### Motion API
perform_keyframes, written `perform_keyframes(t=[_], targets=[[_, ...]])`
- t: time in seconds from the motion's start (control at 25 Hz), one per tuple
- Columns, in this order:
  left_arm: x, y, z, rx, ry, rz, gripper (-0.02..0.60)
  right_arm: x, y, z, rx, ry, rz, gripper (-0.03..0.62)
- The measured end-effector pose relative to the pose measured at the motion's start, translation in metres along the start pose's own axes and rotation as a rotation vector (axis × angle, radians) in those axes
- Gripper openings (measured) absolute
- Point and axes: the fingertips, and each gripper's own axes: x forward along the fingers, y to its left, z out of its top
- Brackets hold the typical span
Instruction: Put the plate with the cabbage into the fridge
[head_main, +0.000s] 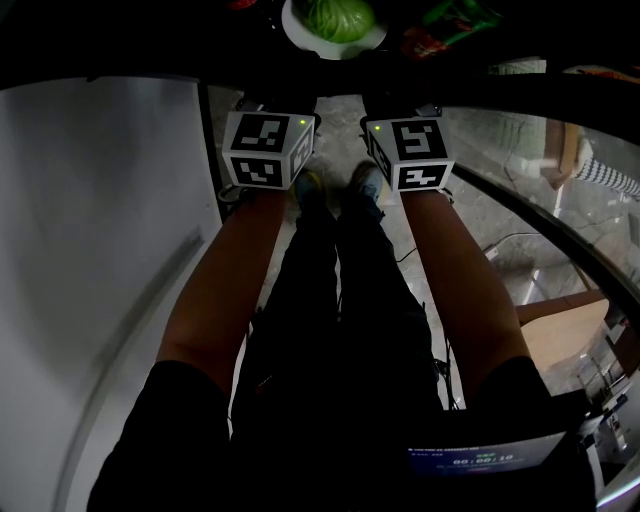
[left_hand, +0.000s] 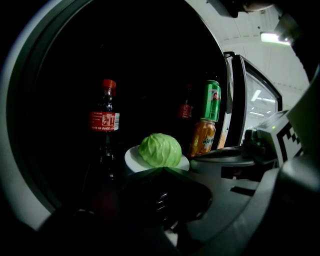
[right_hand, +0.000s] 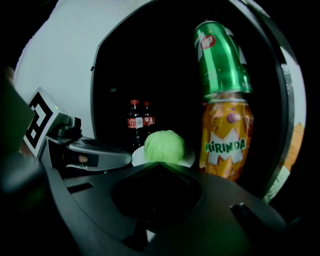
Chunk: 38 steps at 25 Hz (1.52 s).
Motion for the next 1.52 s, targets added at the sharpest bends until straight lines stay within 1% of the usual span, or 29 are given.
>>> perform_keyframes(t=[0.16, 0.44, 0.76, 0.92, 1.2, 1.52], targets=[[-0.009, -0.003, 0.015, 0.02, -0.027, -0.004, 0.002, -0.009, 0.003, 0.015, 0.018, -0.024, 0.002, 0.005], [-0.037, -0.016, 0.056, 0.054, -0.087, -0.027, 0.002, -0.038, 0.006, 0.052, 0.026, -0.068, -0.021, 0.005], [-0.093, -0.037, 0.109, 0.094, -0.172, -0.064, 0.002, -0.082, 0.025, 0.111, -0.018, -0.12, -0.016, 0.005], [-0.118, -0.045, 0.126, 0.114, -0.19, -0.081, 0.002, -0.1, 0.036, 0.131, -0.044, -0.127, -0.006, 0.005], [-0.153, -0.061, 0.143, 0.129, -0.213, -0.114, 0.002, -0.133, 0.048, 0.147, -0.051, -0.151, -0.023, 0.005], [-0.185, -0.061, 0.139, 0.108, -0.206, -0.107, 0.002, -0.162, 0.058, 0.148, -0.034, -0.143, -0.046, 0.005]])
